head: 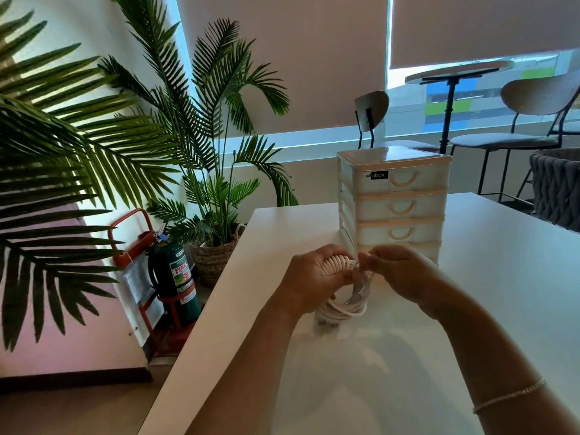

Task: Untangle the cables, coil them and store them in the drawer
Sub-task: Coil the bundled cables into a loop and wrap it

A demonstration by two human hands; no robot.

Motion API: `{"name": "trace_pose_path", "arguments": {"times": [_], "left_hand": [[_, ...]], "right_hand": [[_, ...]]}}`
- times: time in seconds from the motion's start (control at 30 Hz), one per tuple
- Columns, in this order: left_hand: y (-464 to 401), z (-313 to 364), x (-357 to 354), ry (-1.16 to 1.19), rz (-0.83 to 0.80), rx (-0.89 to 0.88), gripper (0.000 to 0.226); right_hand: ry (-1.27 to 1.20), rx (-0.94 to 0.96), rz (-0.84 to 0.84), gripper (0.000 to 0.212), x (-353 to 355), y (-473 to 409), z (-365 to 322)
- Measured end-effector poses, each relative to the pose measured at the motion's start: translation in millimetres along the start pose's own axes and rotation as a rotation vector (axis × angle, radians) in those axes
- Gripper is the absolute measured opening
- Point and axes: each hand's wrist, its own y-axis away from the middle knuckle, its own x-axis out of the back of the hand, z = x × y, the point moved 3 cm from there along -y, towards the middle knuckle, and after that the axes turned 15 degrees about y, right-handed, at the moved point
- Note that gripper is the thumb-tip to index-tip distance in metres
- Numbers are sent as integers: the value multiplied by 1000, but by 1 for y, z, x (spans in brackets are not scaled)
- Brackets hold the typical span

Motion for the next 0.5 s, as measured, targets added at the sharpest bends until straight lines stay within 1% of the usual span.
{"name": "trace_pose_path", "arguments": {"times": [0.13,0.23,0.33,0.4,0.43,0.5], "left_hand": [[1,4,-1,-58,4,-27,30],[3,7,0,-125,13,-61,28],[4,8,2,-116,0,-20,30],[4,7,2,-98,-40,29,34],[4,7,1,-95,-65,51,36],[6,6,-1,-50,-109,93,38]], "right_hand": [[131,26,114,24,0,-5,7],[275,70,170,22,2,-4,4],[351,128,218,19,3,-4,0],[321,178,230,20,3,-3,-2],[276,199,208,21,4,-3,-2],[148,206,110,21,4,-3,0]]}}
